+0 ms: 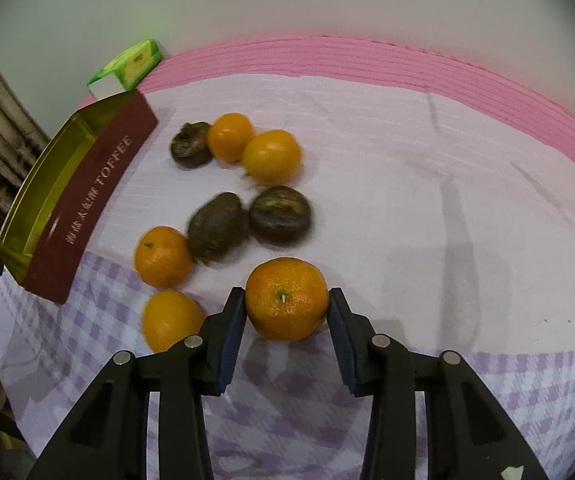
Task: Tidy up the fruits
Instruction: 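Grasp another mandarin orange with the left gripper while the right gripper holds its orange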
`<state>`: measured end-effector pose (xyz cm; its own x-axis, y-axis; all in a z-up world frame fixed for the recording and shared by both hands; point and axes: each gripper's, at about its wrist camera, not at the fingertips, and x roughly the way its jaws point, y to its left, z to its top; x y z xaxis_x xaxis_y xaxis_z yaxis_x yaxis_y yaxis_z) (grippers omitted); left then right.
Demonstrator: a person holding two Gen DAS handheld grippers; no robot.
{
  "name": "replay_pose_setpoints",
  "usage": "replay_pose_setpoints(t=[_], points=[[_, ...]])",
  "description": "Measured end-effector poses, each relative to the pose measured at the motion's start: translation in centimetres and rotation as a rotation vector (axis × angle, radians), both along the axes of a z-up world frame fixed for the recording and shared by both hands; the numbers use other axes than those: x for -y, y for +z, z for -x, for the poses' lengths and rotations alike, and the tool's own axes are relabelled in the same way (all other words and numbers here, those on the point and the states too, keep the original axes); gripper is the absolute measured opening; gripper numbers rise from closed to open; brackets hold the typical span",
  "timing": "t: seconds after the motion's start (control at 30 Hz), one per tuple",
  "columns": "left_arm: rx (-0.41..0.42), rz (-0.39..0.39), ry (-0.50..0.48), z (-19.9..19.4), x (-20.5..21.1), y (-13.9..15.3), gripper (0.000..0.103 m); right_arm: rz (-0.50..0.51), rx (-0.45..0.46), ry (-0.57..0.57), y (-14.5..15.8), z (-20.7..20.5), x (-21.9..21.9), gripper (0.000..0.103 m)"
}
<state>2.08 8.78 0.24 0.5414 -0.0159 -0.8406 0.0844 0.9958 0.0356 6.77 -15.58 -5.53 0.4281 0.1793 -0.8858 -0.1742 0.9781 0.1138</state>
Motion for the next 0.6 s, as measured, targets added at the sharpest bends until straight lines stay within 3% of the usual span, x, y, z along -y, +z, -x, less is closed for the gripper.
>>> replay_pose_setpoints(t=[0.33, 0.6], points=[[-0.113, 0.103, -0.137, -0.9, 7.9, -1.6, 0.087, 0.016, 0.011, -0.09, 0.0, 1.4, 5.2, 0.038], [-0.234, 0.204, -0.064, -3.4, 10.8, -2.5, 0.087, 0.007, 0.02, -0.114, -0.1, 2.8, 7.9, 0.038]])
